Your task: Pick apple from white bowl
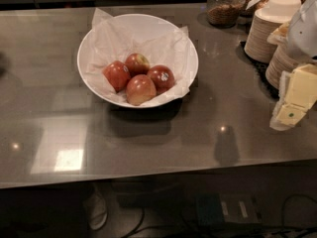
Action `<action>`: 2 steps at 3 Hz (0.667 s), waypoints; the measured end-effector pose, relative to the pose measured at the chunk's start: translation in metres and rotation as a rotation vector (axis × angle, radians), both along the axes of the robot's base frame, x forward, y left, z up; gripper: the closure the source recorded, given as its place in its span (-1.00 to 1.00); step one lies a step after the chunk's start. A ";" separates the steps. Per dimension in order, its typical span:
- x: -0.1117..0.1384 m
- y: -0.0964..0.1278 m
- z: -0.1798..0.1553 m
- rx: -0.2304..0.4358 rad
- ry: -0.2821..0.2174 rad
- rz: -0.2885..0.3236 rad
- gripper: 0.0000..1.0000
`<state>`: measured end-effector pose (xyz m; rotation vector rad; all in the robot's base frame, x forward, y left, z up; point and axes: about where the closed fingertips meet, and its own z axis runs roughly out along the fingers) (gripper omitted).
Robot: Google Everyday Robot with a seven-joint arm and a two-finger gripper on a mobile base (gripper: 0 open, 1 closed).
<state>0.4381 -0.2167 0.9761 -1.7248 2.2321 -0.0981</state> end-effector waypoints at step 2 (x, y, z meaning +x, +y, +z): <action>0.004 0.004 0.002 0.003 -0.014 0.013 -1.00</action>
Offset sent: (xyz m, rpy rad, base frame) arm 0.0104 0.0089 -0.0006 0.0060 -0.0136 0.0360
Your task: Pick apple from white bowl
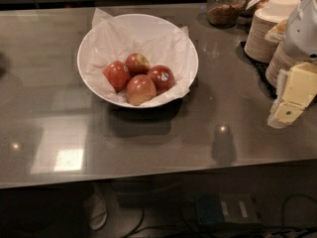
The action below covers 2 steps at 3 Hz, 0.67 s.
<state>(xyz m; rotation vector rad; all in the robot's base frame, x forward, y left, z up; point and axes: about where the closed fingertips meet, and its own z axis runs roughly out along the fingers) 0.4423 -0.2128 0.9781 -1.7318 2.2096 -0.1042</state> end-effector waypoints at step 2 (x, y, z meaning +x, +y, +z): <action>0.034 0.041 -0.002 0.054 -0.048 0.128 -1.00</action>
Offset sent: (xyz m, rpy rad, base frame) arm 0.0525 0.0703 -0.0087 0.0999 -0.0505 0.2131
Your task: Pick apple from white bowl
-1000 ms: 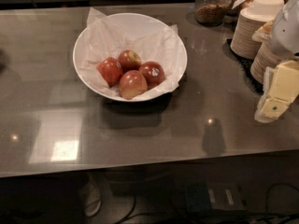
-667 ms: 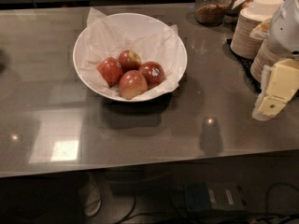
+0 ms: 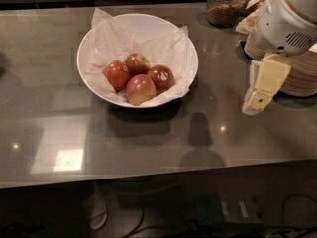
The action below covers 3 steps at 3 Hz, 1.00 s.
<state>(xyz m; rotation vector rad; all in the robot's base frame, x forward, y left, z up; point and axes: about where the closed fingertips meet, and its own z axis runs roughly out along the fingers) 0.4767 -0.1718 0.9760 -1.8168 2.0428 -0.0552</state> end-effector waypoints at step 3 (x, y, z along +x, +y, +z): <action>0.042 0.036 0.016 0.136 -0.127 0.033 -1.00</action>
Offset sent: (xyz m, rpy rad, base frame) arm 0.0494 0.0301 0.0137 0.1615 -0.1527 0.0198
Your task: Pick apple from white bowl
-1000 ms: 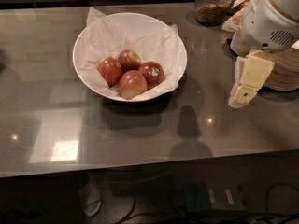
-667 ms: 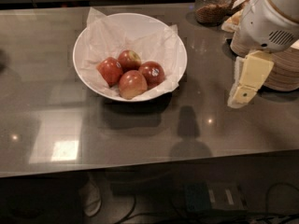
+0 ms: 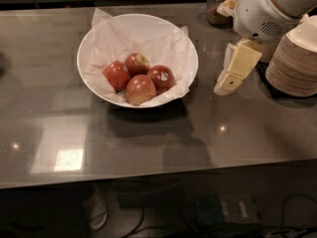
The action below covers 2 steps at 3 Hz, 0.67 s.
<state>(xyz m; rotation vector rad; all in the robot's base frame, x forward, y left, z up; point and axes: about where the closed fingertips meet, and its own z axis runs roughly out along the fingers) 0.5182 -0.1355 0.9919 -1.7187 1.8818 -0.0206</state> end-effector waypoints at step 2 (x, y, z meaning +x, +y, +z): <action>0.024 0.038 -0.004 0.070 -0.022 0.083 -0.21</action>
Offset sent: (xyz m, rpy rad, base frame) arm 0.0370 0.0576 -0.0126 0.0996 -0.0133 0.1380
